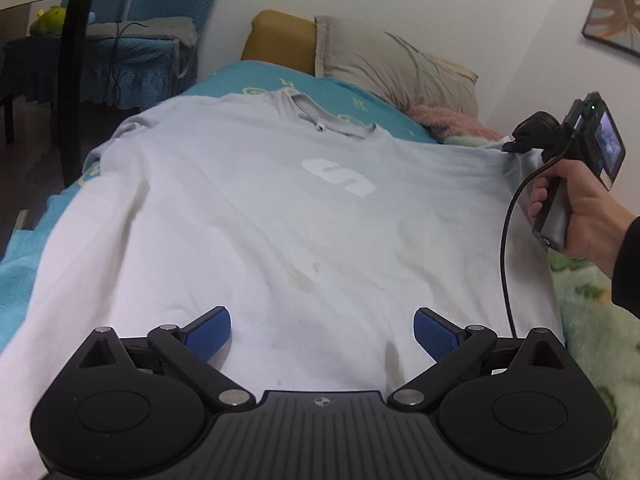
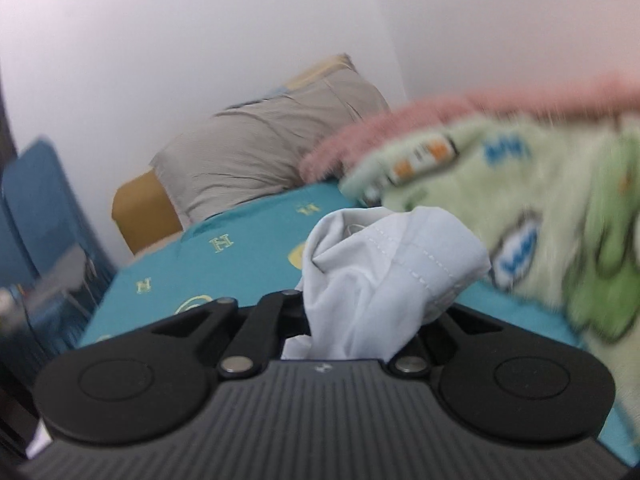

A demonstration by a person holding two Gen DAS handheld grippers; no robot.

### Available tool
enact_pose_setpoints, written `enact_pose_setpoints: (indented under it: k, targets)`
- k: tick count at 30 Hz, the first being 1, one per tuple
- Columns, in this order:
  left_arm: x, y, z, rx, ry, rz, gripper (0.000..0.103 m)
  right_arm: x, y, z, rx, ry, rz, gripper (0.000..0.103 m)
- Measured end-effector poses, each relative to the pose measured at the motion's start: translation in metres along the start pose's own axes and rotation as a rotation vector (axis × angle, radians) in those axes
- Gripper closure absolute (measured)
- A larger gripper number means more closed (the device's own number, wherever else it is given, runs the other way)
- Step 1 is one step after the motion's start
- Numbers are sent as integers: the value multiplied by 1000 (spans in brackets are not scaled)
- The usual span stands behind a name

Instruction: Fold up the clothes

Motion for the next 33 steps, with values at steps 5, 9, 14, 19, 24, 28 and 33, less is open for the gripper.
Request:
enact_pose_setpoints:
  k: [5, 9, 14, 19, 24, 28, 33]
  targets:
    - [-14, -16, 24, 55, -67, 18, 4, -80, -23, 4, 21, -164, 25, 92]
    - [-35, -30, 46, 113, -91, 42, 4, -145, -27, -34, 9, -298, 83, 92]
    - [-72, -25, 61, 131, -127, 126, 4, -205, -16, -105, -62, -397, 157, 92]
    - [-95, -3, 59, 109, -140, 171, 4, -215, -11, -127, -97, -383, 174, 90]
    - [-95, 16, 47, 56, -139, 155, 4, -225, -5, -149, -131, -369, 191, 34]
    - [-87, 14, 46, 69, -85, 151, 4, -220, -25, -126, -135, -325, 270, 12]
    - [-76, -1, 53, 124, -33, 144, 4, -195, -88, -73, -133, -247, 313, 12]
Point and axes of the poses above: each gripper's, at about its wrist camera, not at the fingertips, and y roughly the way its jaws point, x to its right, z to its top, the point moved 1 cm from there along y, roughly the way its jaws point, and after that the axes turned 15 degrees about x, right-handed, at the moved point
